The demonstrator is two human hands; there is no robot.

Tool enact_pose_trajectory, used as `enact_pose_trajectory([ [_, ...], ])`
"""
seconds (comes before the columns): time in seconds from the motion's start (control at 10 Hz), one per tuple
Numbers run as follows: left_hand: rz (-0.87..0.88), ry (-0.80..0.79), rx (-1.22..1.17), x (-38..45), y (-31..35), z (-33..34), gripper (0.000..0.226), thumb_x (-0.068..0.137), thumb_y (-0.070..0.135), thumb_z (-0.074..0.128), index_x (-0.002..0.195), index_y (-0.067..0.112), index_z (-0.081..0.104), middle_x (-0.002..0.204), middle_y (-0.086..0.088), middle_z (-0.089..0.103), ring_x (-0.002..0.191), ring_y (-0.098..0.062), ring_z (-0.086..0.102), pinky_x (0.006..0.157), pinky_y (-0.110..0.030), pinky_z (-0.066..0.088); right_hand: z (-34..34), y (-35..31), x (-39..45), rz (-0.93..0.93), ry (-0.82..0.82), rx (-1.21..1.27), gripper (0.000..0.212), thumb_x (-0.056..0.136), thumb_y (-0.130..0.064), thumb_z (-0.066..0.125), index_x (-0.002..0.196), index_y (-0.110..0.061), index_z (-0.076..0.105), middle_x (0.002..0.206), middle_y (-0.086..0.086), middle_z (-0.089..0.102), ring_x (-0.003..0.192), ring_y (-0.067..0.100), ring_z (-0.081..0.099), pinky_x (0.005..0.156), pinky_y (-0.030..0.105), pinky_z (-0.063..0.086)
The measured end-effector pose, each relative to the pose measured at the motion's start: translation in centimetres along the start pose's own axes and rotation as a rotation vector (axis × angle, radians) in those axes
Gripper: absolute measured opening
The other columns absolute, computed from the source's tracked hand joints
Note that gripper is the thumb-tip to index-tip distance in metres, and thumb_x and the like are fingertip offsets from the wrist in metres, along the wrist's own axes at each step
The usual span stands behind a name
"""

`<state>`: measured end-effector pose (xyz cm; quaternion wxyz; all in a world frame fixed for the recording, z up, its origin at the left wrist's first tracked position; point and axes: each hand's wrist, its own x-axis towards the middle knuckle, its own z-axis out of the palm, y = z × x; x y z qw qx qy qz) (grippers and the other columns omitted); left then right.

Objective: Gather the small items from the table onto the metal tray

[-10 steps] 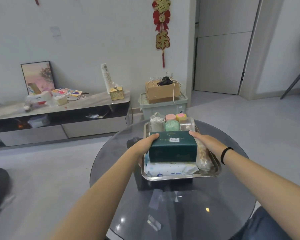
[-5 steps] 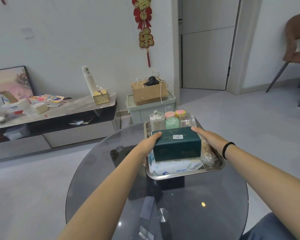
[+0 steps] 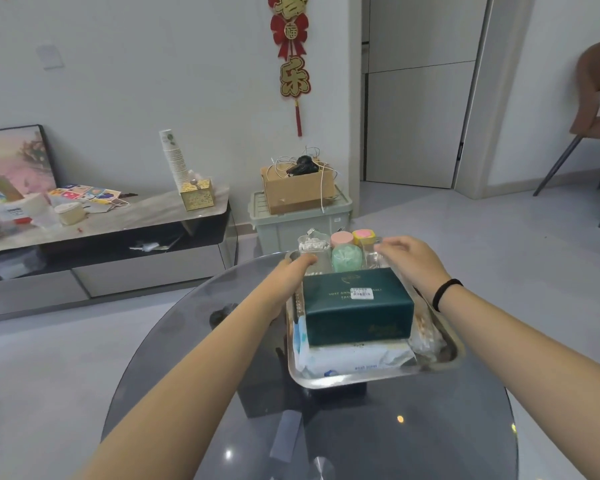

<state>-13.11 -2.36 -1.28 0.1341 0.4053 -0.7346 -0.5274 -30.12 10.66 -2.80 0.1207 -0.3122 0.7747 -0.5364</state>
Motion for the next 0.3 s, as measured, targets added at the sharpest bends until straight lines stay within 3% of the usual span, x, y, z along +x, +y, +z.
enact_pose_trajectory([
  [0.1, 0.203, 0.113, 0.22, 3.5, 1.3, -0.1, 0.069, 0.088, 0.046, 0.044, 0.147, 0.014, 0.026, 0.149, -0.011, 0.037, 0.126, -0.026, 0.043, 0.1, -0.038, 0.033, 1.6, -1.0, 2.9, -0.089, -0.025, -0.021, 0.032, 0.08, -0.039, 0.062, 0.108, -0.026, 0.061, 0.109, -0.009, 0.058, 0.098, 0.009, 0.053, 0.067, 0.015, 0.037],
  [0.2, 0.351, 0.226, 0.44, 7.1, 3.1, -0.6, 0.067, 0.087, 0.047, 0.042, 0.145, 0.017, 0.028, 0.147, -0.009, 0.039, 0.131, -0.027, 0.04, 0.11, -0.049, 0.029, 2.6, -2.7, 7.2, -0.159, -0.024, -0.088, 0.033, 0.082, -0.033, 0.06, 0.114, -0.025, 0.059, 0.117, -0.007, 0.058, 0.105, 0.007, 0.05, 0.085, 0.021, 0.037],
  [0.3, 0.453, 0.304, 0.544, 9.5, 6.7, -2.9, 0.063, 0.09, 0.045, 0.041, 0.145, 0.016, 0.029, 0.15, -0.007, 0.035, 0.14, -0.025, 0.029, 0.113, -0.053, 0.021, 2.7, -6.4, 10.0, -0.222, 0.005, -0.112, 0.031, 0.084, -0.026, 0.06, 0.114, -0.022, 0.06, 0.117, -0.005, 0.062, 0.102, 0.004, 0.051, 0.087, 0.019, 0.037],
])
